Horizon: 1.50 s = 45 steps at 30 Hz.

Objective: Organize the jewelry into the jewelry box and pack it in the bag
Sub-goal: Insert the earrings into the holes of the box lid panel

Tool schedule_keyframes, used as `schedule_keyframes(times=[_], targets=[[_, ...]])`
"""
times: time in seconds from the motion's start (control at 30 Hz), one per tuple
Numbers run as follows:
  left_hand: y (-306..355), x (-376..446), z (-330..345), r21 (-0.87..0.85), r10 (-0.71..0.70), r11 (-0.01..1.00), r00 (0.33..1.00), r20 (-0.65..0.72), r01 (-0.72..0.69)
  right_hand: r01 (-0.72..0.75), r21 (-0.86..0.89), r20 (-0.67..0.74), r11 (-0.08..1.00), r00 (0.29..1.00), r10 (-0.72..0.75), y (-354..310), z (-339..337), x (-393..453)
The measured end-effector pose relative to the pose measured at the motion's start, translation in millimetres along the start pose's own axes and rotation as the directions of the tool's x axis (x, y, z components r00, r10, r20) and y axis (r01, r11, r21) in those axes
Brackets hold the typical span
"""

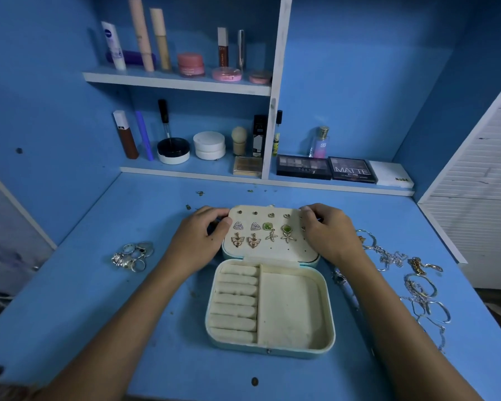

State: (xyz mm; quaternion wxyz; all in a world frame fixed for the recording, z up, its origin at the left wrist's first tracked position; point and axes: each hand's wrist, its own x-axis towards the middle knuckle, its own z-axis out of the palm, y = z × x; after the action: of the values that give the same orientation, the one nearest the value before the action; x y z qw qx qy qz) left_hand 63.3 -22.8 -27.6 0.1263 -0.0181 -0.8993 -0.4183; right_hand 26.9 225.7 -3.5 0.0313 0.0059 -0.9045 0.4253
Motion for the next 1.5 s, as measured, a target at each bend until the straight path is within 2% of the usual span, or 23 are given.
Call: schedule_keyframes(times=[0.17, 0.3, 0.57, 0.77, 1.07, 1.37, 1.5], targets=[[-1.1, 1.5, 0.5, 0.004, 0.011, 1.000, 1.000, 0.005, -0.011, 0.114, -0.065, -0.056, 0.991, 0.991, -0.118, -17.8, -1.5, 21.1], [-1.7, 1.4, 0.9, -0.008, 0.013, 1.000, 1.000, -0.003, -0.013, 0.269, -0.087, -0.007, 0.959, 0.963, -0.271, -40.0, 8.7, 40.9], [-5.3, 3.0, 2.4, -0.074, 0.022, 0.997, 1.000, -0.015, -0.023, 0.476, -0.051, 0.263, 0.878, 0.854, -0.448, -70.8, 54.0, 84.3], [-6.2, 4.5, 3.0, -0.073, 0.028, 0.997, 1.000, -0.011, -0.029, 0.597, -0.101, 0.449, 0.796, 0.741, -0.499, -91.1, 91.8, 112.7], [-4.5, 5.2, 2.7, -0.070, 0.031, 0.997, 0.999, -0.013, -0.032, 0.612, -0.090, 0.561, 0.786, 0.683, -0.468, -110.4, 121.6, 129.7], [-2.9, 5.2, 2.0, -0.071, 0.034, 0.997, 0.999, -0.014, -0.034, 0.561, -0.073, 0.538, 0.824, 0.718, -0.441, -109.9, 128.9, 128.8], [-2.6, 5.0, 1.3, -0.071, 0.030, 0.997, 0.999, -0.011, -0.030, 0.457, 0.002, 0.537, 0.890, 0.750, -0.386, -111.9, 126.5, 128.9]])
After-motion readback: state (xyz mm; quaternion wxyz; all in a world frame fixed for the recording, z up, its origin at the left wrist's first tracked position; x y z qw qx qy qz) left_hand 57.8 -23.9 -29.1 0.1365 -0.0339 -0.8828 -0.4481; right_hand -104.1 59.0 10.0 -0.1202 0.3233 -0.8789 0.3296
